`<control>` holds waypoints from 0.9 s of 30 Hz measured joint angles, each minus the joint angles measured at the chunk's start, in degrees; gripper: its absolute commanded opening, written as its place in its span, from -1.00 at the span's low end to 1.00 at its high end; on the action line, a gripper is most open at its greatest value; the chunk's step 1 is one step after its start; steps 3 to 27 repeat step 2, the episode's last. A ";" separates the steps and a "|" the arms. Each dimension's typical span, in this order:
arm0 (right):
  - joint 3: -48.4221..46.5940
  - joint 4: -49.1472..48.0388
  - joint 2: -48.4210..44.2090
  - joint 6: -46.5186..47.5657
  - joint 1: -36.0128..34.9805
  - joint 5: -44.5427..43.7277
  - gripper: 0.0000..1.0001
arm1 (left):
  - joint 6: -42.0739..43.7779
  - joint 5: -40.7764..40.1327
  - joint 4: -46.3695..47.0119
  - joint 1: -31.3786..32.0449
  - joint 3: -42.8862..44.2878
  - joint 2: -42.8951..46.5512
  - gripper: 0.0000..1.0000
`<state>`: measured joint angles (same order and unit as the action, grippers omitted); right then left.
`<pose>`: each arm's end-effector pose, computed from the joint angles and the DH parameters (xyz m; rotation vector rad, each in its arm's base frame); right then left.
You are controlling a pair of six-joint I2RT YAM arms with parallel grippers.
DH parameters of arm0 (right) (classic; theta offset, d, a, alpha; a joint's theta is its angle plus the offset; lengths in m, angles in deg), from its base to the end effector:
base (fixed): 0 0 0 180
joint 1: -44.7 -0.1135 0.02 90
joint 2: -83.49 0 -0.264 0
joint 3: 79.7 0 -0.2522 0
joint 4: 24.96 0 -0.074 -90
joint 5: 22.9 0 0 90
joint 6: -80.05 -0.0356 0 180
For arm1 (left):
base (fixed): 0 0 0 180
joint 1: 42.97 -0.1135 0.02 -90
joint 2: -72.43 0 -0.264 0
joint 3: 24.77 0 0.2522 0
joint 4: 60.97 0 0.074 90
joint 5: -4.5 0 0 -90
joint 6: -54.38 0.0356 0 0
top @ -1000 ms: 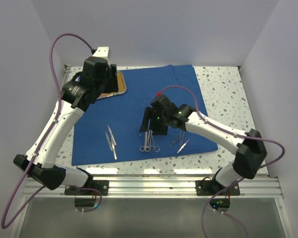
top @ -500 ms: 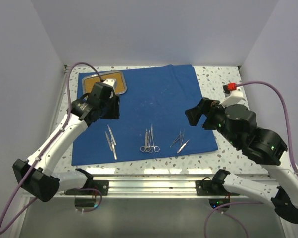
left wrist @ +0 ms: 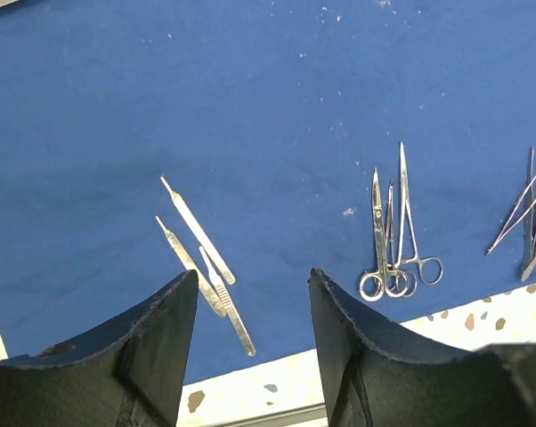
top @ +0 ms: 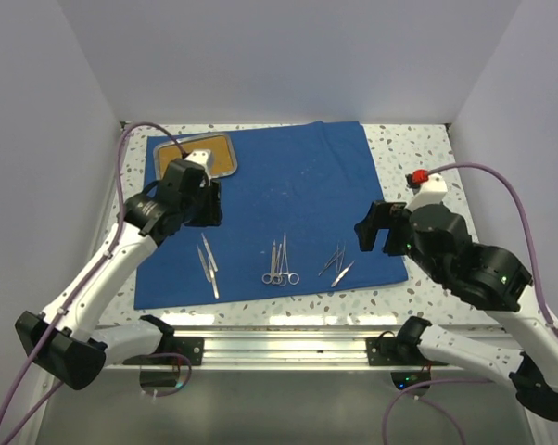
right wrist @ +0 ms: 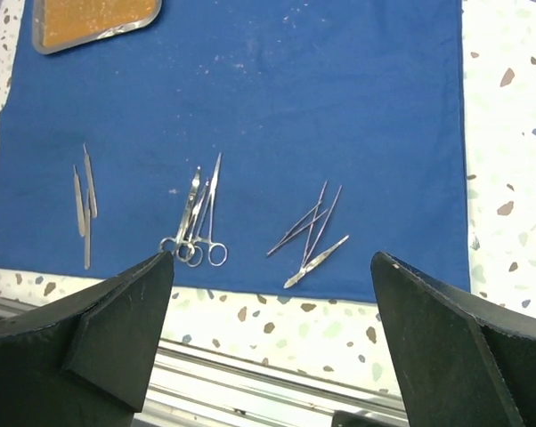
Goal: Open and lay out the surgical kit
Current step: Reset both arms
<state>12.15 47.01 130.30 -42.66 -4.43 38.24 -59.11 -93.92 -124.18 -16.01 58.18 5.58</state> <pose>0.0910 0.0789 0.4190 0.0048 2.0527 0.3634 0.2099 -0.1009 0.3462 0.0033 2.3951 -0.2414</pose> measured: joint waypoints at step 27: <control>-0.09 -0.81 0.98 0.92 0.02 0.22 0.97 | 0.02 -0.35 -0.17 0.00 0.33 -0.02 0.14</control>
